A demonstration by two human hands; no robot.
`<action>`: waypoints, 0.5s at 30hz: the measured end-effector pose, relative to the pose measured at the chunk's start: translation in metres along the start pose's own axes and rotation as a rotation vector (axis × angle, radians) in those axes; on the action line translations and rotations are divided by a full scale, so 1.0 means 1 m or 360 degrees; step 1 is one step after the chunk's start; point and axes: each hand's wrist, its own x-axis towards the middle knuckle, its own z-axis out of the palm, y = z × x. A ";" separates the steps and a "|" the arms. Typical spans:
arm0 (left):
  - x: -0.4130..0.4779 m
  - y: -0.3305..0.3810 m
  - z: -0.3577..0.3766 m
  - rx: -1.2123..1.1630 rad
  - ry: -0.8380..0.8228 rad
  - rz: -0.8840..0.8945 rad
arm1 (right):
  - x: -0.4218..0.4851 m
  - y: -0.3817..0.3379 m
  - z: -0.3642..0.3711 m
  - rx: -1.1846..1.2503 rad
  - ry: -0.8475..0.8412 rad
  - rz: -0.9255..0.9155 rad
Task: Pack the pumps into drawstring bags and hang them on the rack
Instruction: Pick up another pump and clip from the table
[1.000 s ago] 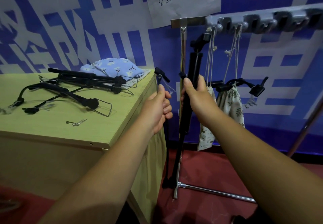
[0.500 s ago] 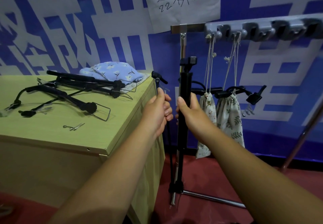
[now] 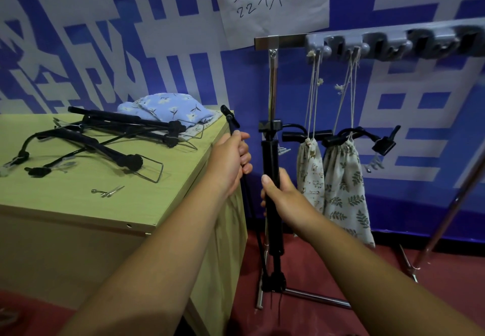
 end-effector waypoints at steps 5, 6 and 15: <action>0.002 -0.002 0.000 0.0158 0.0035 0.0080 | -0.006 0.017 0.003 -0.0062 -0.0079 0.0071; 0.003 -0.004 -0.001 0.0196 0.0047 0.0096 | -0.007 0.020 0.003 -0.0086 -0.0108 0.0078; 0.006 -0.003 -0.014 0.0489 0.0088 0.0190 | -0.019 0.029 -0.001 -0.0017 -0.0215 0.0167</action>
